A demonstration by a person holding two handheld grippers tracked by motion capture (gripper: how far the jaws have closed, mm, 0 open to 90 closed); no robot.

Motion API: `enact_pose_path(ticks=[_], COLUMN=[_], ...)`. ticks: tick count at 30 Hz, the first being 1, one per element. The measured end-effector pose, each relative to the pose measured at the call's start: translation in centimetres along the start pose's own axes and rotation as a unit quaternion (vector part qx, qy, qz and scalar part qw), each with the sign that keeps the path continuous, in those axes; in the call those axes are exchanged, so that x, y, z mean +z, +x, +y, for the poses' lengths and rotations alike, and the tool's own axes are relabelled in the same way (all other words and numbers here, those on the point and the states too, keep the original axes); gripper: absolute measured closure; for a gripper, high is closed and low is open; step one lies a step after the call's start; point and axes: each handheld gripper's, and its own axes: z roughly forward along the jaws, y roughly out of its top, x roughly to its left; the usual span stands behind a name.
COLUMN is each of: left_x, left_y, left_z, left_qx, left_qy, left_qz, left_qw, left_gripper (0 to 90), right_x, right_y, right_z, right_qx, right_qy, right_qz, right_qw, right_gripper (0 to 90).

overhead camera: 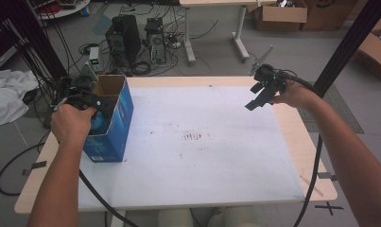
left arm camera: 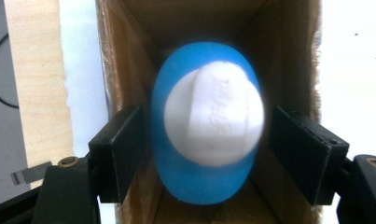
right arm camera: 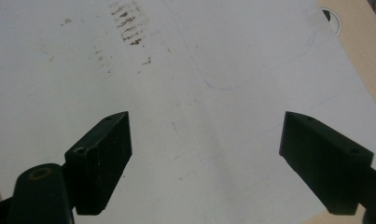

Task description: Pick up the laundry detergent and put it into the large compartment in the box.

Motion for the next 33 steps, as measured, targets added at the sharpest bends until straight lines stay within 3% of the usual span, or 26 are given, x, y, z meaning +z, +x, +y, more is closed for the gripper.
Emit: enact_pose_path(ticks=[10,15,24,30,32,33], left_x=[-2.1,-3.2,-6.1,-7.5,-8.0,-8.0], left_y=[-0.7,-1.4,-4.0,-6.2,-7.5,-7.5], left_z=[0.1,-0.1,-0.4,-0.4,-0.4,-0.4], left_qx=[0.010,0.020,0.067,0.103,0.123,0.123], left_qy=[-0.014,-0.024,-0.043,-0.053,-0.053,-0.053], left_qz=[0.003,-0.005,-0.009,-0.013,-0.015,-0.015], left_qw=[0.9999,0.9995,0.9968,0.9932,0.9909,0.9909], left_gripper=[26.2,21.1,20.3,20.2,20.2,20.2], right_x=[-0.5,-0.8,-1.1,-1.3,-1.4,-1.4], right_y=[0.3,0.5,0.8,0.9,1.0,1.0], right_z=[-0.2,-0.3,-0.4,-0.5,-0.6,-0.6], right_qx=[0.002,0.000,-0.001,-0.001,0.000,0.000], right_qy=[-0.004,-0.007,-0.009,-0.011,-0.012,-0.012], right_qz=[-0.002,-0.004,-0.004,-0.006,-0.006,-0.006], right_qw=[1.0000,1.0000,0.9999,0.9999,0.9999,0.9999], right_gripper=[16.9,16.8,16.8,16.8,16.8,16.8])
